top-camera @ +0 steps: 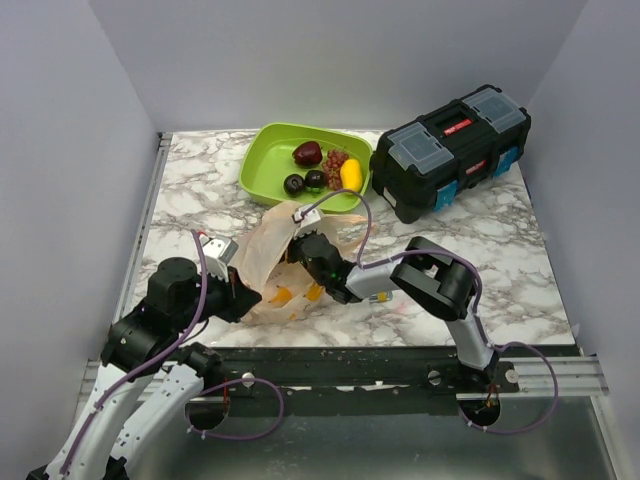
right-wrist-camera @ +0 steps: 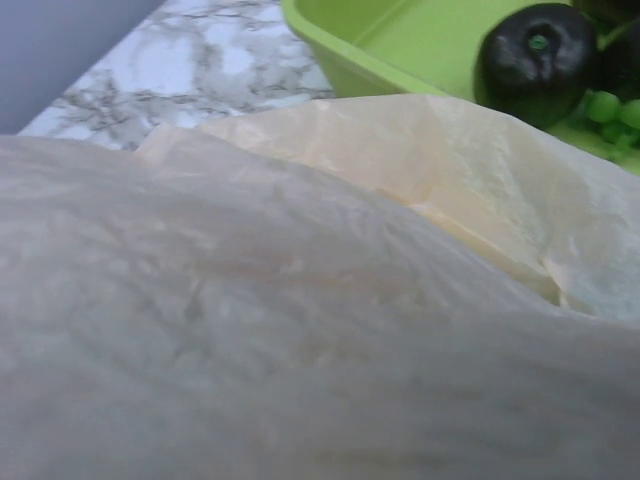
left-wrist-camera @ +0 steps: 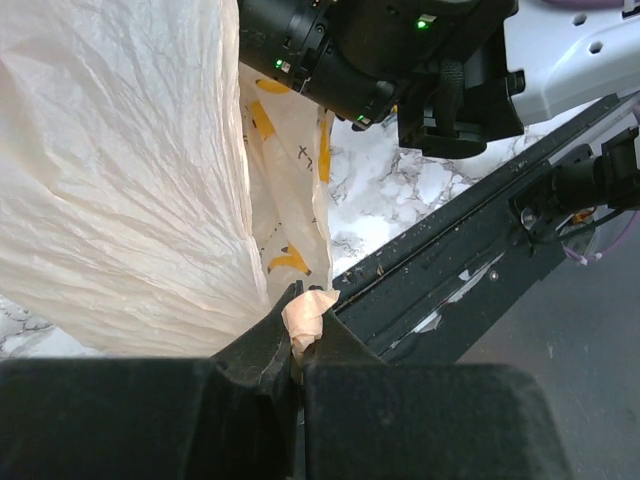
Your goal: Take the fake fruits out of the plastic bag
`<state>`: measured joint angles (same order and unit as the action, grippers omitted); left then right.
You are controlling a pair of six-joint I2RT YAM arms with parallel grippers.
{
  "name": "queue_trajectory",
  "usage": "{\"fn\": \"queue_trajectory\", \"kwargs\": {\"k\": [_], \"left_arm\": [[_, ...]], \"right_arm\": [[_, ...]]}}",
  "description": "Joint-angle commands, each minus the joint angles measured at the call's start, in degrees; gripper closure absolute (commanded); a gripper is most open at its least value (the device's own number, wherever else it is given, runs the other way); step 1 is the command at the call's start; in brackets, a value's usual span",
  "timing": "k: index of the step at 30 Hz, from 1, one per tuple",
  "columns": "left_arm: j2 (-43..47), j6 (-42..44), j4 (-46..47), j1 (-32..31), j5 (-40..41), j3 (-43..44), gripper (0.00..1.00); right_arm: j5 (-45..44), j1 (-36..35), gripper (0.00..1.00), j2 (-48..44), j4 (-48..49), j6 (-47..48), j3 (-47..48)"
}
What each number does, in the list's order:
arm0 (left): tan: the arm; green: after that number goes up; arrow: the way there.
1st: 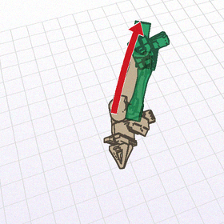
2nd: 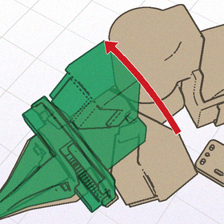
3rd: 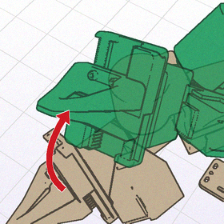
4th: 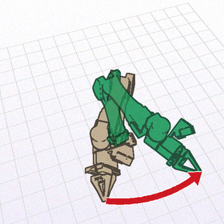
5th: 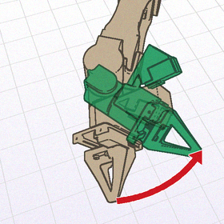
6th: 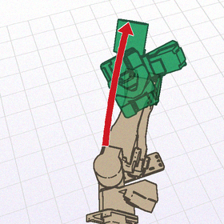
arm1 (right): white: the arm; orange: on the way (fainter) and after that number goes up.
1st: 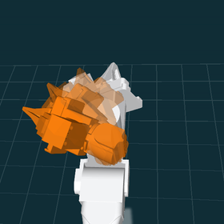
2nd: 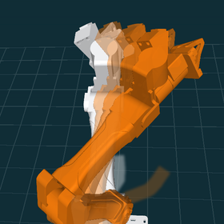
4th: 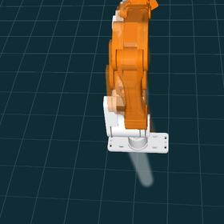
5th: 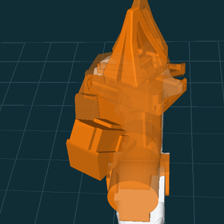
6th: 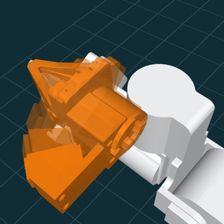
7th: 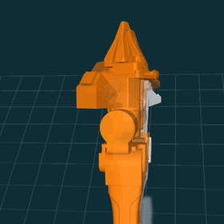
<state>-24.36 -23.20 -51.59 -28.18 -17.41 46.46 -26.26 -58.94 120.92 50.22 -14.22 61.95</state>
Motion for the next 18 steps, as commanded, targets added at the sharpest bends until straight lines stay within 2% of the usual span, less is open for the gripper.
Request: {"fn": "queue_trajectory", "kwargs": {"k": [1,5,10,18], "left_arm": [[-1.9,0.3,0.8,0.1,-0.7,-0.4,1.0],[-3.7,0.7,0.9,0.2,-1.9,-0.4,1.0],[-3.5,0.8,1.0,0.1,-2.1,-0.4,1.0],[-2.6,0.8,1.2,0.1,-2.3,-0.4,1.0]], "right_arm": [[13.8,-0.4,0.29,-0.3,3.4,-2.8,0.7],[17.3,-0.4,0.24,2.3,2.4,-5.2,4.0],[14.7,-0.4,0.11,5.5,2.6,-4.6,7.0],[12.3,-0.4,0.06,11.7,-0.2,-4.7,15.0]]}}
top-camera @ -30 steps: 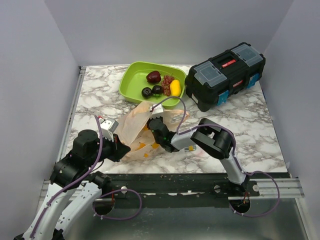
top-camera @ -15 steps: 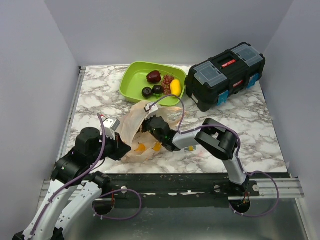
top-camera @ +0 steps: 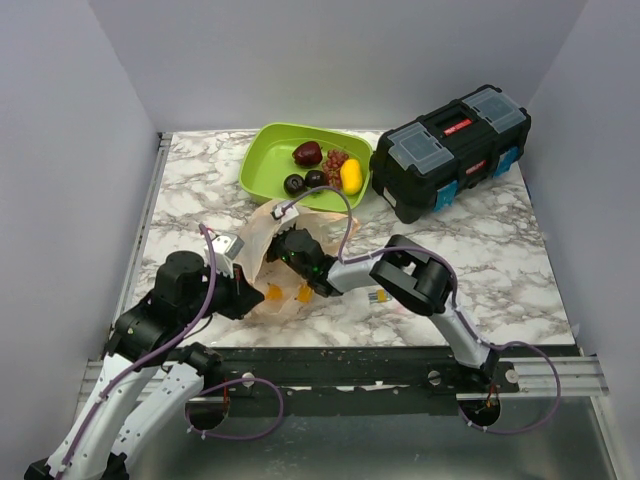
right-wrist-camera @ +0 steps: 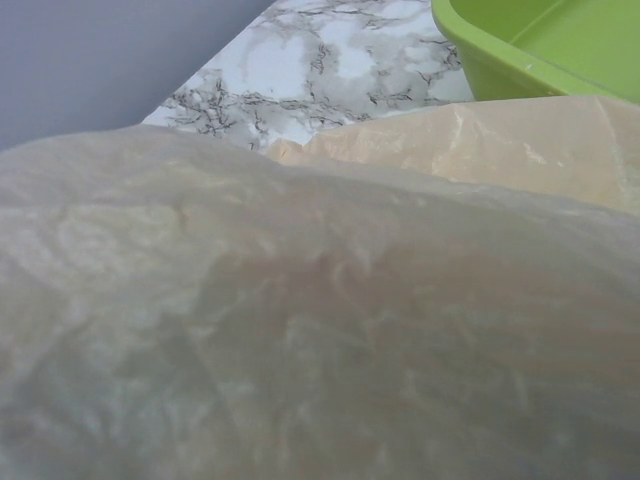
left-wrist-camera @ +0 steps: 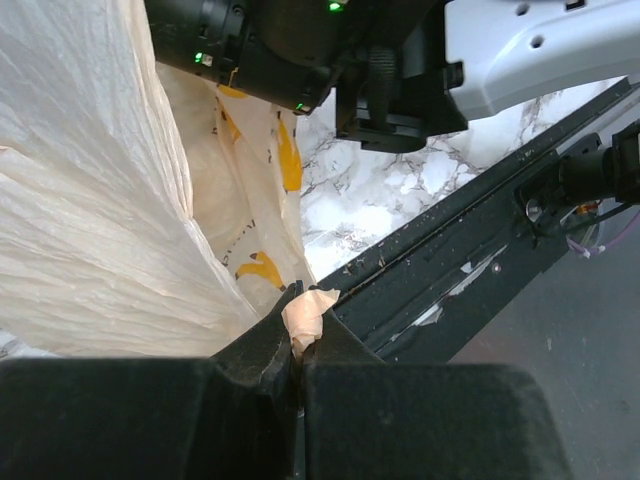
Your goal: Take the fake fruits out of the plastic bag
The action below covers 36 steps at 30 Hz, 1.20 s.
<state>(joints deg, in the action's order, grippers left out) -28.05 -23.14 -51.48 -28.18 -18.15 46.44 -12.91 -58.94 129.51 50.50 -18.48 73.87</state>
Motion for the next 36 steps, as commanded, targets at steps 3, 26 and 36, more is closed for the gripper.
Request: {"fn": "queue_trajectory", "kwargs": {"k": [3,26,36], "left_arm": [[0.5,0.9,1.1,0.2,-2.0,-0.5,1.0],[0.2,0.8,1.0,0.2,-1.7,-0.4,1.0],[0.4,0.6,0.9,0.3,-1.1,-0.4,1.0]], "right_arm": [[-1.1,-0.4,0.06,5.3,-1.7,-1.2,6.2],[-4.3,-0.4,0.41,13.9,-12.4,0.9,21.6],[1.1,-0.4,0.63,2.6,-9.2,0.7,9.7]]}}
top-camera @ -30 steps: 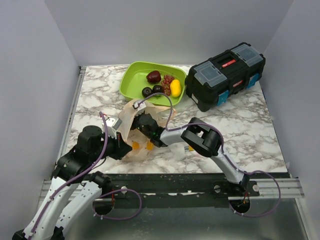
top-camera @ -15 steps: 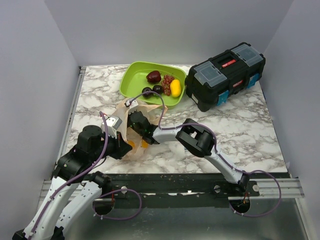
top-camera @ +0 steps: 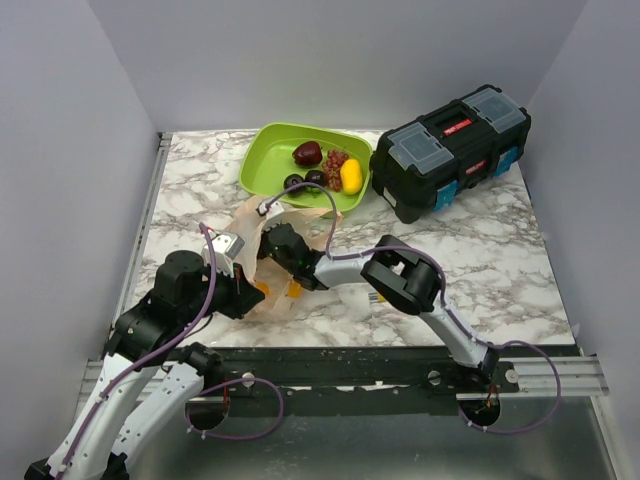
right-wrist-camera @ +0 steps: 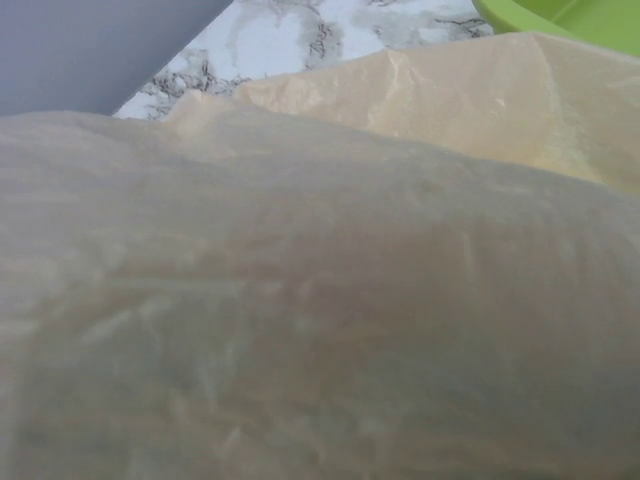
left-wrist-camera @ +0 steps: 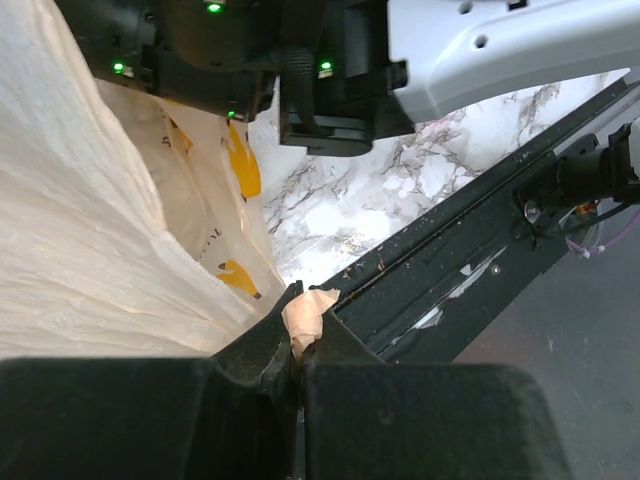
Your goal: Take the fake fruits out of the plastic bag
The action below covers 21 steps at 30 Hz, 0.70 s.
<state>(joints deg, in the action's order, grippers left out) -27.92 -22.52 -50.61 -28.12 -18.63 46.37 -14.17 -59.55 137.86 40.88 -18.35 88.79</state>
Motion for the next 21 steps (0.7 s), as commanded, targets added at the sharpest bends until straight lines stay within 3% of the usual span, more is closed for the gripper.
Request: {"fn": "queue_trajectory", "kwargs": {"k": [1,11,19,21], "left_arm": [[0.3,-0.1,0.0,0.2,-0.5,-0.3,1.0],[0.3,-0.2,-0.1,0.7,-0.2,-0.3,1.0],[-0.2,-0.1,-0.1,1.6,-0.5,-0.3,1.0],[-0.1,-0.1,-0.1,1.9,-0.5,-0.3,1.0]], "right_arm": [[3.0,0.2,0.66,-7.0,0.6,0.3,-7.2],[7.4,0.2,0.81,-18.8,3.0,-5.0,-22.4],[12.4,0.2,0.99,-29.0,0.5,-6.7,-30.4],[13.7,0.2,0.99,-32.9,-0.5,-6.5,-32.5]]}}
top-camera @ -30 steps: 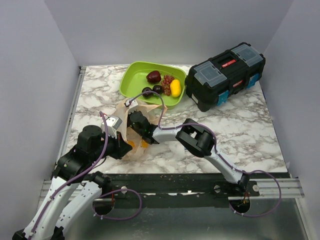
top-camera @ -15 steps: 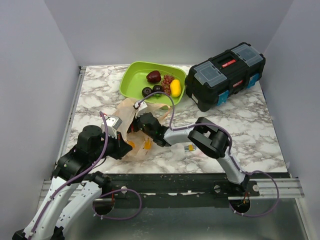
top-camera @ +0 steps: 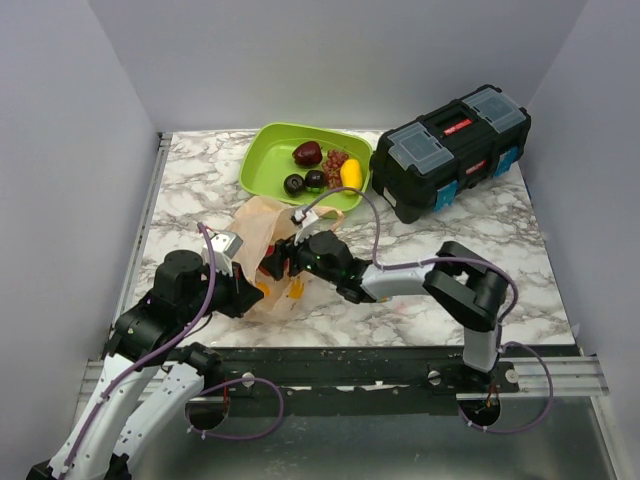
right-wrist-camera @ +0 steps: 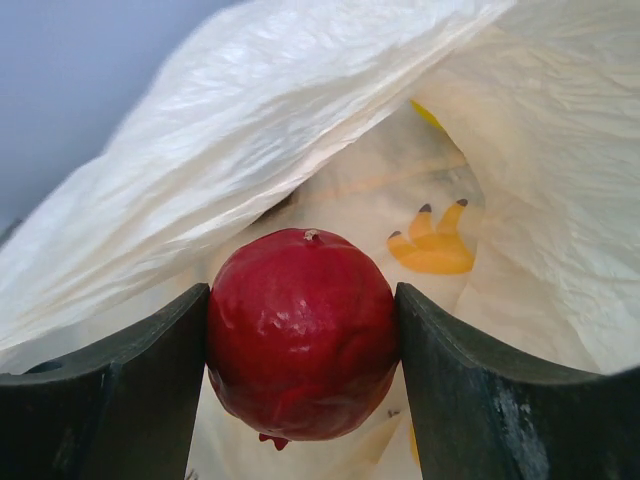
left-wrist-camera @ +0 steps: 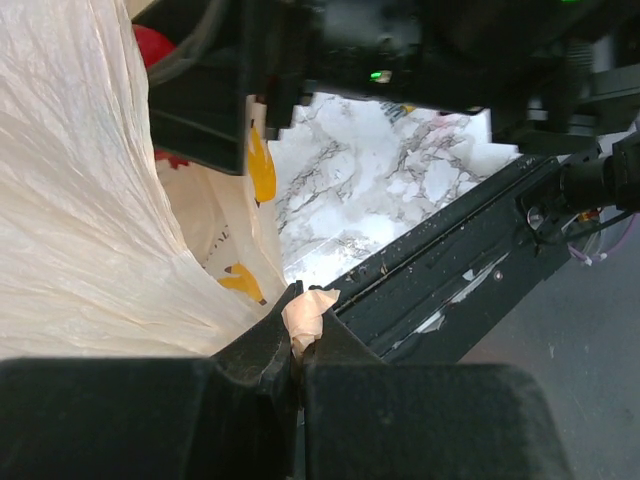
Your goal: Take the fake fruits out of the plastic bag
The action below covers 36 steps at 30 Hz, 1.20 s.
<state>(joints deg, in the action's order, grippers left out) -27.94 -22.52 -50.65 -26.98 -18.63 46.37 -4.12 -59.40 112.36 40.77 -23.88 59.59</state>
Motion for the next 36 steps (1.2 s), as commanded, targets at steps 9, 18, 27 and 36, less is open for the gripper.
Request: {"fn": "queue_trajectory", "kwargs": {"k": [9,18,27,36], "left_arm": [[0.1,-0.4,-0.2,1.7,0.2,-0.2,1.0],[0.1,-0.7,-0.5,2.6,1.0,-0.2,1.0],[-0.5,-0.6,-0.4,3.2,0.9,-0.2,1.0],[0.4,-0.5,-0.2,3.4,0.7,-0.3,1.0]], "right_arm": [[4.4,0.0,0.99,-25.1,-4.6,0.0,-10.0],[-9.0,0.2,0.99,-35.2,-9.6,7.2,-9.9],[-14.7,2.5,0.99,-35.1,-10.1,7.5,-7.5],[-19.1,8.1,0.99,-26.1,-14.0,5.1,3.1]]}}
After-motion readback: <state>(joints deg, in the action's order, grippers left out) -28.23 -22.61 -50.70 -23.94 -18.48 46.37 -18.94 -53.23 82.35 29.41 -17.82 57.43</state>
